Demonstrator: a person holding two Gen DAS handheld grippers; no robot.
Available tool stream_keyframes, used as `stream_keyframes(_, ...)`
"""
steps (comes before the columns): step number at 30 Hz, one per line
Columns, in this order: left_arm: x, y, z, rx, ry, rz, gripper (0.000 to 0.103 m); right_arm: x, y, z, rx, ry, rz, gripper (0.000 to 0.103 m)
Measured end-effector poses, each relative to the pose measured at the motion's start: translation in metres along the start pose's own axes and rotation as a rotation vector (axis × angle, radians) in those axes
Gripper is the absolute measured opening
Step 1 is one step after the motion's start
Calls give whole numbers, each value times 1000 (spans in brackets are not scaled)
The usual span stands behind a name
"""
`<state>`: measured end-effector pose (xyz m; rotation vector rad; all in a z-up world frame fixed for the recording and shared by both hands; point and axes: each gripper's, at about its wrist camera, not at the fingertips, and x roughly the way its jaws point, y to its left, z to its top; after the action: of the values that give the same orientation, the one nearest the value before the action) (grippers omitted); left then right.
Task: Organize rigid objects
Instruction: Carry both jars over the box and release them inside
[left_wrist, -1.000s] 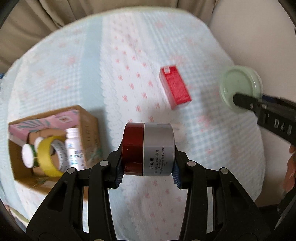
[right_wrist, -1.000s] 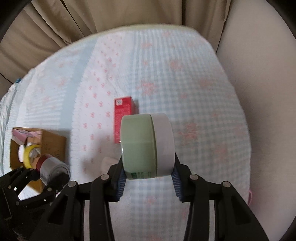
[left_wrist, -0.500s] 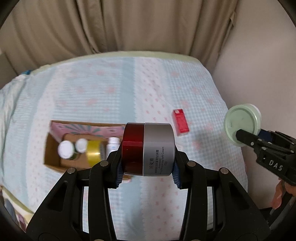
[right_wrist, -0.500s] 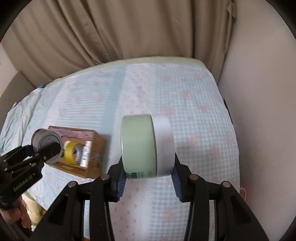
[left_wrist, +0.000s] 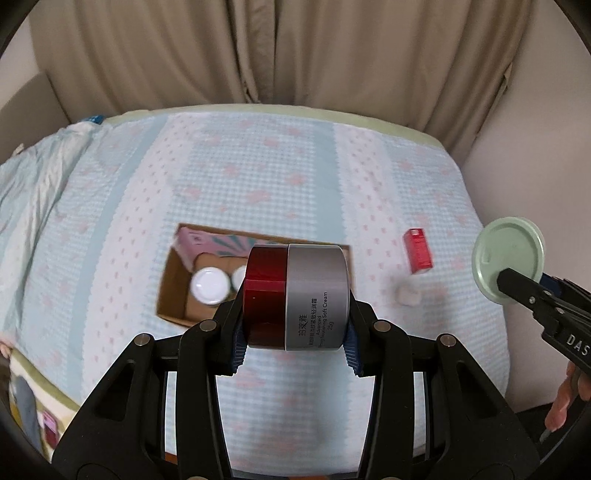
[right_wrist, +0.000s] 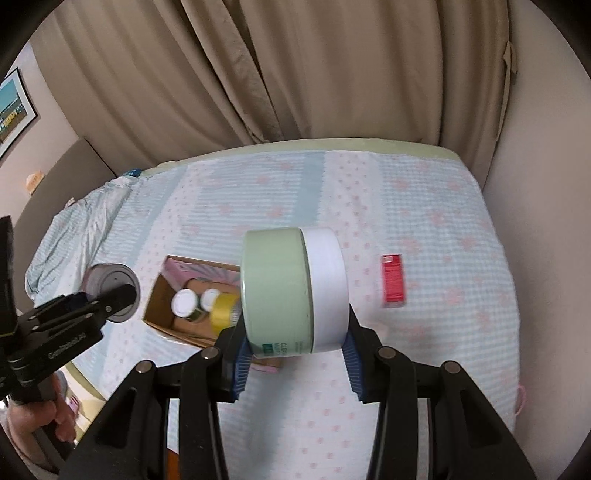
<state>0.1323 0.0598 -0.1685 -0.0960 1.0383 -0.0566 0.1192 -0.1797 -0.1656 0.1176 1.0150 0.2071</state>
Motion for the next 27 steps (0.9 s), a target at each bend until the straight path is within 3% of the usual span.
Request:
stream_keyframes(12, 45, 129, 24, 101, 99, -69, 38, 56, 102, -9, 156, 68, -64, 40)
stream_keyframes(20, 104, 167, 30, 147, 201, -111, 38, 106, 153, -18, 212, 149, -104, 40)
stream_keyframes(27, 160, 180, 34, 167, 282, -118, 38, 165, 179, -18, 184, 233, -104, 40)
